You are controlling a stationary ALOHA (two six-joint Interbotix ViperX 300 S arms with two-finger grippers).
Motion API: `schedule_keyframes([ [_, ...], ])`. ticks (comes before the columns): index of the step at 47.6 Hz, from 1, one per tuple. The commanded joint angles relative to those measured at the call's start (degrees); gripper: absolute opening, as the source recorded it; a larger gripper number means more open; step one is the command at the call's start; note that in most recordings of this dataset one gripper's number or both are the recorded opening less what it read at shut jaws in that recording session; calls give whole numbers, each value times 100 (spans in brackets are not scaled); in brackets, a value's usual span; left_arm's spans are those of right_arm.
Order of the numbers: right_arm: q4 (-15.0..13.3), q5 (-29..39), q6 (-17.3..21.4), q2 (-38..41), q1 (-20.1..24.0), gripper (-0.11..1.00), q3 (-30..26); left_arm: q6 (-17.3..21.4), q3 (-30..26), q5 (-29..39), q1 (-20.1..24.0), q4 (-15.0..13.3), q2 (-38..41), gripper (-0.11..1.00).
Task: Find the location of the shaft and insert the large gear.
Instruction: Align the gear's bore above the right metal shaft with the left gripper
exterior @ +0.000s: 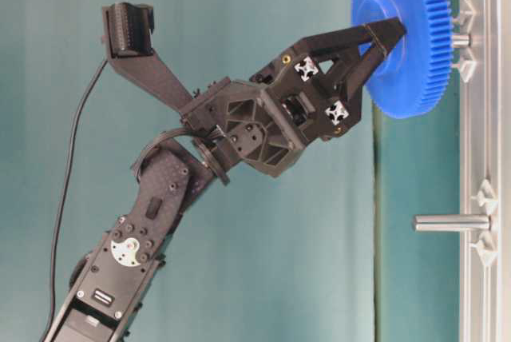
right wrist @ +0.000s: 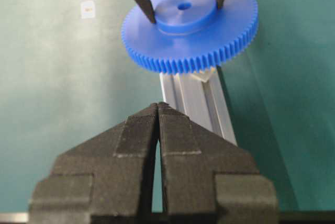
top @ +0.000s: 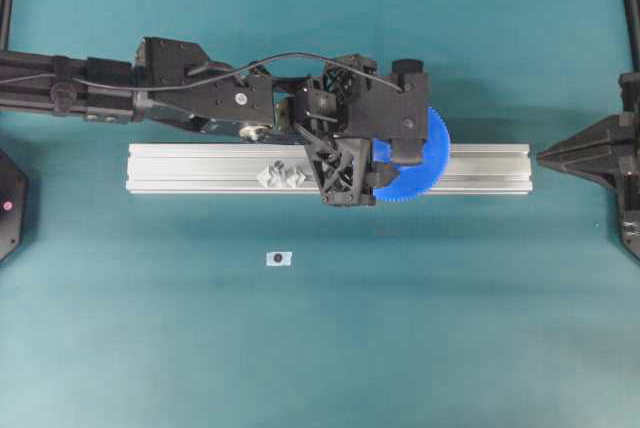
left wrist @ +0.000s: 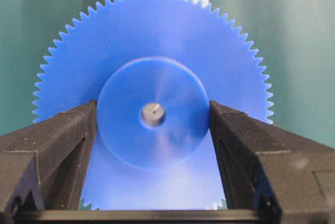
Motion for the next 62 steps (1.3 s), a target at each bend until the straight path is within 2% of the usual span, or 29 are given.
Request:
schedule_keyframes([
  [1,-9,-18,44,35,-9,6,-44,18,-158,26,70,18,-97,72],
  [25,-9,-26,44,9,-18,6,-35,229,-378,202,272,18,149,72],
  [34,-9,-26,44,0,-18,6,-35,237,-563,492,299,18,211,72],
  [62,-9,-26,44,-18,-18,6,-9,202,-466,1556,290,18,-44,72],
])
